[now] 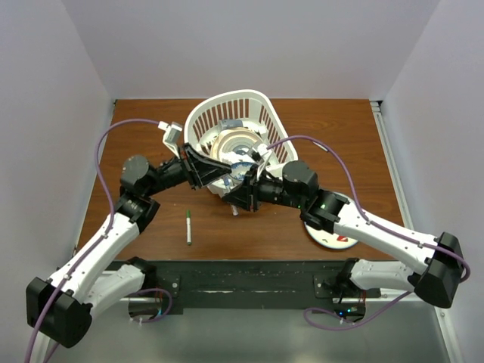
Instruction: Insert the pens into the pen caps
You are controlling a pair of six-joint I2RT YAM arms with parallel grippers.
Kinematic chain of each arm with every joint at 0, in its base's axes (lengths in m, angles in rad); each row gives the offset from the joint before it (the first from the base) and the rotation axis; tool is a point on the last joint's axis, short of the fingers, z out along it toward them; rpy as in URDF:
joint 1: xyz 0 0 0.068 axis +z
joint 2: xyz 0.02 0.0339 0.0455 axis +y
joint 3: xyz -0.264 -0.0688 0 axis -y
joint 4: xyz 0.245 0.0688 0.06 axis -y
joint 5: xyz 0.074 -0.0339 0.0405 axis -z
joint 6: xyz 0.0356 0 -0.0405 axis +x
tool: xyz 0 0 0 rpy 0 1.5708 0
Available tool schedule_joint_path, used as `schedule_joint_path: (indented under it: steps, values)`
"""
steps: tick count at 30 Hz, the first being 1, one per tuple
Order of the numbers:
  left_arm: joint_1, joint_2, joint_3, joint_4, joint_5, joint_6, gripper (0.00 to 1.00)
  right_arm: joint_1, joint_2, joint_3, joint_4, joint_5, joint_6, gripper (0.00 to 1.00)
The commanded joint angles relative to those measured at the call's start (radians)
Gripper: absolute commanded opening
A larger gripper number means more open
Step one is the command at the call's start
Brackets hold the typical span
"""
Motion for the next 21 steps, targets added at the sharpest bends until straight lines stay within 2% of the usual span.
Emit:
schedule_joint_path:
  steps: [1, 6, 13, 17, 21]
  values:
    - [-0.027, -0.027, -0.130, 0.110, 0.124, -0.092, 0.00, -0.011, -0.004, 0.132, 0.153, 0.104, -0.032, 0.00]
    - [-0.047, -0.050, -0.254, 0.265, 0.155, -0.198, 0.00, -0.032, 0.025, 0.219, 0.134, 0.119, -0.087, 0.00]
    - [-0.094, -0.047, -0.303, 0.348, 0.150, -0.226, 0.00, -0.042, 0.099, 0.333, 0.083, 0.091, -0.157, 0.00]
    - [-0.137, -0.036, -0.360, 0.489, 0.139, -0.317, 0.00, -0.062, 0.108, 0.368, 0.063, 0.094, -0.175, 0.00]
    - [-0.162, -0.053, -0.337, 0.359, 0.110, -0.229, 0.00, -0.098, 0.106, 0.400, 0.057, 0.122, -0.181, 0.00]
